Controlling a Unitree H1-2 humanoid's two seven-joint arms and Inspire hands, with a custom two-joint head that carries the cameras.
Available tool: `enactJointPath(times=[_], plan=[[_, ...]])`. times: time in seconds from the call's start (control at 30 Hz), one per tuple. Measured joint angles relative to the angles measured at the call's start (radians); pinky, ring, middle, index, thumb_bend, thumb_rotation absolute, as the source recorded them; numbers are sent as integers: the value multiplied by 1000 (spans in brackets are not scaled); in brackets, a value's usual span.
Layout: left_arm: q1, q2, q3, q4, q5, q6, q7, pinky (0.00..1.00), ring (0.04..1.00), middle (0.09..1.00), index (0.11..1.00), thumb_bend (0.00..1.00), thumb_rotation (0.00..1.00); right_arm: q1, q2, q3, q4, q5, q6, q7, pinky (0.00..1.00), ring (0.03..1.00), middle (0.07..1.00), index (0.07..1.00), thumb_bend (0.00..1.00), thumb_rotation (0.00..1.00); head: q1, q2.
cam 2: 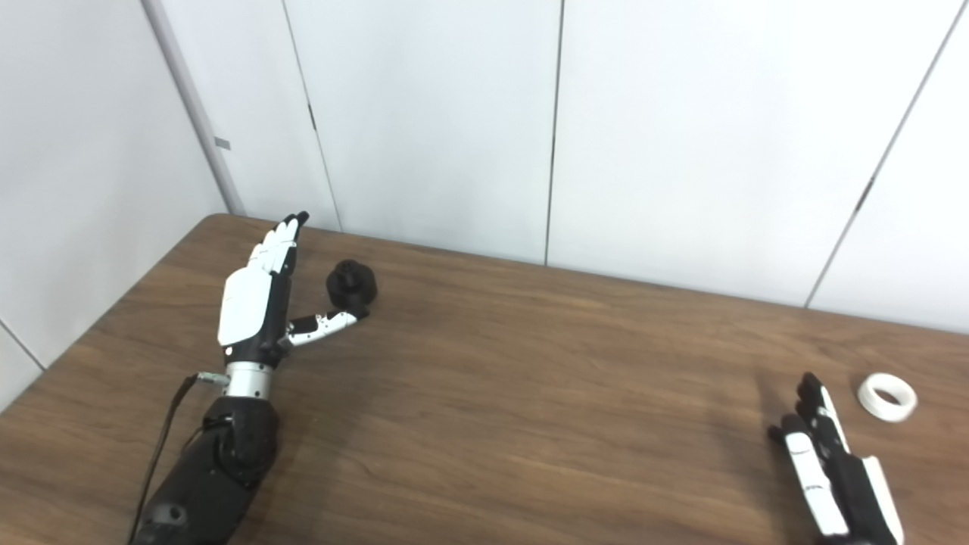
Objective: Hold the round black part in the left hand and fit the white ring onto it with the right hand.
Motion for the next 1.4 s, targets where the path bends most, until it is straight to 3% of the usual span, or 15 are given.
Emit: enactJointPath(times=[0.43, 0.6, 0.73, 0.9, 1.4], plan=[[-58, 22, 24, 104, -217, 70, -167, 912, 964, 996, 1000, 1000, 466, 20, -13, 1, -63, -3, 66, 6, 1000, 1000, 1000, 1000, 113, 836, 22, 5], [-66, 53, 12, 145, -276, 40, -244, 904, 948, 982, 967, 1000, 432, 21, -14, 1, -76, -1, 91, 7, 1000, 1000, 1000, 1000, 92, 844, 23, 5], [-70, 90, -6, 183, -275, -14, -245, 950, 951, 968, 959, 1000, 474, 24, -14, 1, -100, -2, 106, 7, 1000, 1000, 1000, 1000, 92, 852, 21, 12], [-75, 118, -48, 206, -265, -15, -269, 979, 958, 974, 967, 1000, 515, 24, -14, 3, -105, -11, 121, 7, 1000, 1000, 1000, 1000, 80, 862, 18, 14], [-119, 183, -123, 294, -238, -33, -336, 978, 945, 945, 908, 1000, 500, 34, -7, 4, -177, -20, 181, 6, 1000, 1000, 1000, 1000, 48, 888, 11, 26]])
